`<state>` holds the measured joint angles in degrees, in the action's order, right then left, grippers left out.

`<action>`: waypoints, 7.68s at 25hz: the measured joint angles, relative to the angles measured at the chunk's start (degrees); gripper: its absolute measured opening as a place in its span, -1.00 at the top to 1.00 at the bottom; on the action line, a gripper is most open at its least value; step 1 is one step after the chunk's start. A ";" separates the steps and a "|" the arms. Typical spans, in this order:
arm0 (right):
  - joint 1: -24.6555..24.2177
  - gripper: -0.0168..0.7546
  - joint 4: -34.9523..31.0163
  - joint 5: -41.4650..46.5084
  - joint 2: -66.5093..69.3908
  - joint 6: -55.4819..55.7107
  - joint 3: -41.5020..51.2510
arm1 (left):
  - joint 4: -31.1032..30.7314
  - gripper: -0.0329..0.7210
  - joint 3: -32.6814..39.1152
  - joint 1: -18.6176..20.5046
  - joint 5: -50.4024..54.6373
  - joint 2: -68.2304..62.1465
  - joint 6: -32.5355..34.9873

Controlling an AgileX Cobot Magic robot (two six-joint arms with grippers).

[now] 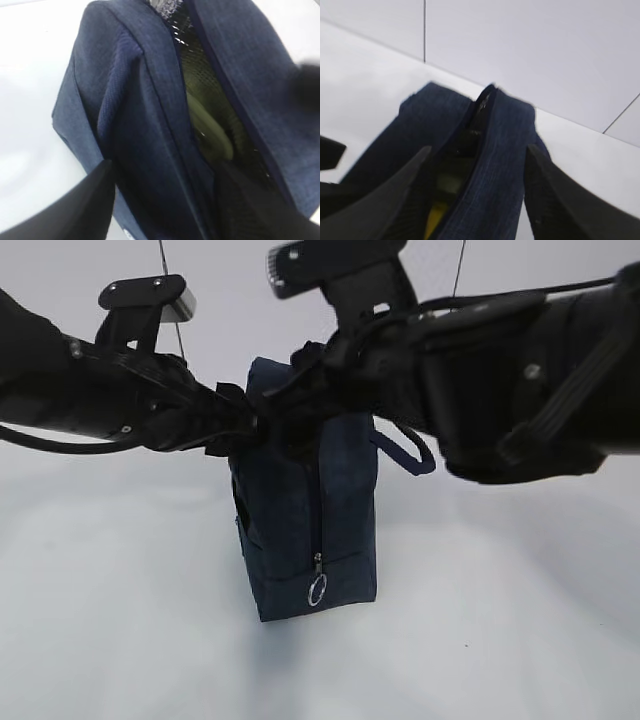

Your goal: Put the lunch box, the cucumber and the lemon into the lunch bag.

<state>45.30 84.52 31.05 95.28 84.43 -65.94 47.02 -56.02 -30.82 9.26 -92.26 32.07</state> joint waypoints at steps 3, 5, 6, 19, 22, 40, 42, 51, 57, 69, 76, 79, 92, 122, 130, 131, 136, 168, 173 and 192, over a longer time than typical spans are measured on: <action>0.00 -0.17 -4.57 -1.22 -4.74 0.00 0.00 | -0.35 -0.29 0.00 1.08 0.25 0.00 0.00; 0.00 -0.17 -7.81 -3.19 -7.82 0.00 0.00 | -0.37 -0.28 0.00 1.88 0.36 0.00 0.00; 0.00 -0.17 -9.30 -4.51 -8.86 -0.41 0.00 | -0.47 -0.28 0.00 2.30 0.50 0.00 0.00; 0.00 -0.18 -50.50 2.48 -13.98 -33.79 0.00 | -1.31 -0.27 0.00 3.78 1.82 0.00 0.00; -0.89 -0.18 -59.70 4.91 -14.83 -42.35 0.00 | -1.44 -0.25 0.00 3.78 2.05 0.00 0.00; -21.85 -0.18 -119.90 16.81 -18.78 -116.08 2.89 | -1.44 -0.23 0.00 3.78 2.87 0.00 0.00; -26.09 -0.18 -125.48 18.37 -18.78 -121.69 4.76 | -1.44 -0.22 0.00 3.78 2.96 0.00 0.00; -36.21 -0.18 -154.44 22.65 -18.91 -150.86 19.16 | -1.32 -0.21 0.00 3.78 3.08 0.00 0.00; -36.34 -0.18 -172.01 22.30 -18.91 -171.53 30.47 | -1.11 -0.21 0.00 3.78 4.58 0.00 0.00; -36.34 -0.18 -184.96 17.02 -12.82 -193.45 36.00 | -0.77 -0.12 0.00 3.78 5.84 0.00 0.00; -36.34 -0.18 -185.86 26.33 0.29 -200.31 35.78 | -0.64 -0.05 0.00 3.78 5.84 0.00 0.00; -36.34 -0.18 -185.99 32.21 4.57 -204.06 34.90 | -0.64 -0.05 0.00 3.78 5.84 0.00 0.00; -29.36 -0.18 -186.22 24.24 8.83 -212.79 28.65 | -0.64 -0.05 0.00 3.78 5.98 0.00 0.00; -21.45 -0.27 -186.43 7.54 14.99 -206.32 18.03 | -0.64 -0.05 0.00 3.78 5.98 0.00 0.00; -21.21 -0.27 -186.31 4.46 14.99 -206.21 16.63 | -0.64 -0.05 0.00 3.78 5.98 0.00 0.00; -21.21 -0.27 -186.21 4.07 15.08 -206.21 16.38 | -0.64 -0.05 0.00 3.78 5.98 0.00 0.00; -21.21 -0.27 -186.22 -0.64 15.08 -205.55 15.22 | -0.64 -0.05 0.00 3.78 5.98 0.00 0.00; -21.21 -0.05 -186.66 -6.12 13.37 -202.81 14.73 | -1.10 -0.05 0.00 3.78 6.11 -1.28 0.00; -21.21 0.04 -186.66 -6.67 13.37 -202.81 14.73 | -1.10 -0.05 0.00 3.78 6.37 -1.40 0.00; -21.21 0.02 -185.30 -0.04 13.37 -201.84 14.73 | -0.91 0.93 0.00 3.78 6.27 -1.49 0.00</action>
<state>24.09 -100.78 31.02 108.64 -117.41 -51.21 46.11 -56.02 -27.04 15.53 -93.75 32.07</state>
